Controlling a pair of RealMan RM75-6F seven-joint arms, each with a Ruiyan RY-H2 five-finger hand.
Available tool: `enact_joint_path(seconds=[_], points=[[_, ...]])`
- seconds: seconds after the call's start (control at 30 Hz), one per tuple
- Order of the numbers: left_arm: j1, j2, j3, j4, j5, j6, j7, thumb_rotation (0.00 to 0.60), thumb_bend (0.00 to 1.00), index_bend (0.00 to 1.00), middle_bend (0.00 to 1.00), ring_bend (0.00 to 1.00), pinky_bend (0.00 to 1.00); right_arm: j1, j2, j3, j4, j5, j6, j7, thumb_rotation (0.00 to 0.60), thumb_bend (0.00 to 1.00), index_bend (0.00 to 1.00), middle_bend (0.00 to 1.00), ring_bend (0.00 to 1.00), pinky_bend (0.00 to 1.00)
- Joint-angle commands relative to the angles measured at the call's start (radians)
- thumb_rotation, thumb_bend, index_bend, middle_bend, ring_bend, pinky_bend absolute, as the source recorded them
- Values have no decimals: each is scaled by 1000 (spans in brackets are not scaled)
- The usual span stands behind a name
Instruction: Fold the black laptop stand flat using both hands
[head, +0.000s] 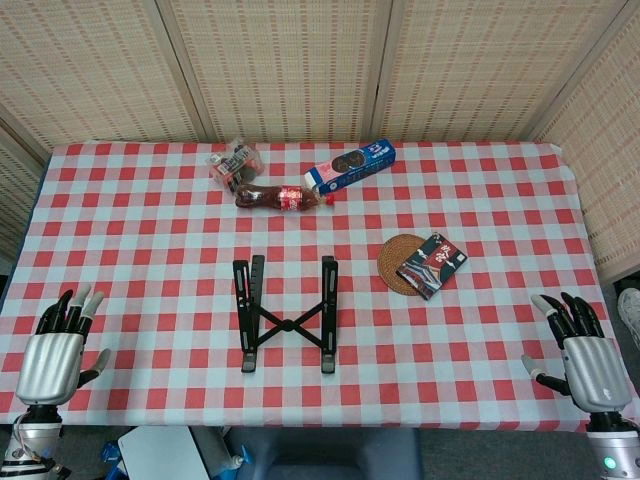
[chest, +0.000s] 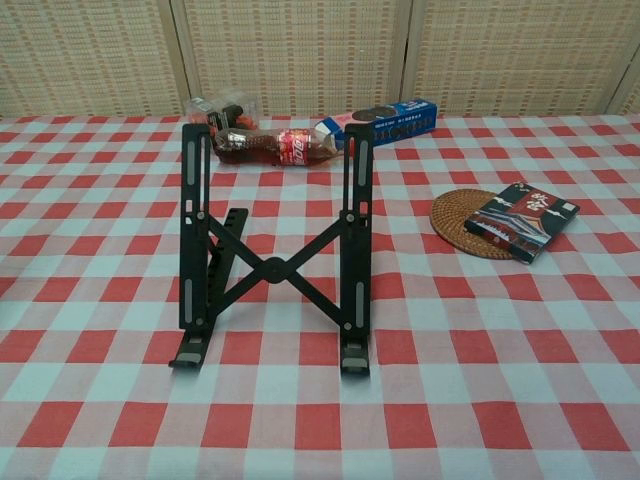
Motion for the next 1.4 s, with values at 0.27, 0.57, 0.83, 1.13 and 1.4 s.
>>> enact_joint_path(seconds=[0.27, 0.57, 0.83, 1.13, 1.4], points=[[-5, -4, -7, -3, -11, -4, 6, 600, 253, 95, 0, 8, 154, 13, 3, 8, 0, 2, -14, 1, 600, 238, 117, 126, 0, 9], [-54, 23, -38, -6, -24, -73, -99, 600, 252, 94, 0, 9, 154, 47, 12, 18, -22, -12, -49, 30, 600, 237, 117, 126, 0, 9], [-175, 83, -113, 3, -69, -267, -451, 600, 252, 98, 0, 28, 154, 167, 23, 69, -101, 13, -195, 129, 600, 297, 117, 126, 0, 9], [-315, 85, -167, 84, -82, -494, -883, 558, 215, 156, 48, 92, 158, 321, -29, 148, -142, 151, -420, 381, 600, 86, 117, 129, 0, 9], [-406, 1, -192, 199, -63, -590, -1210, 166, 183, 184, 103, 146, 179, 419, -119, 195, -87, 198, -546, 598, 600, 15, 117, 135, 0, 9]])
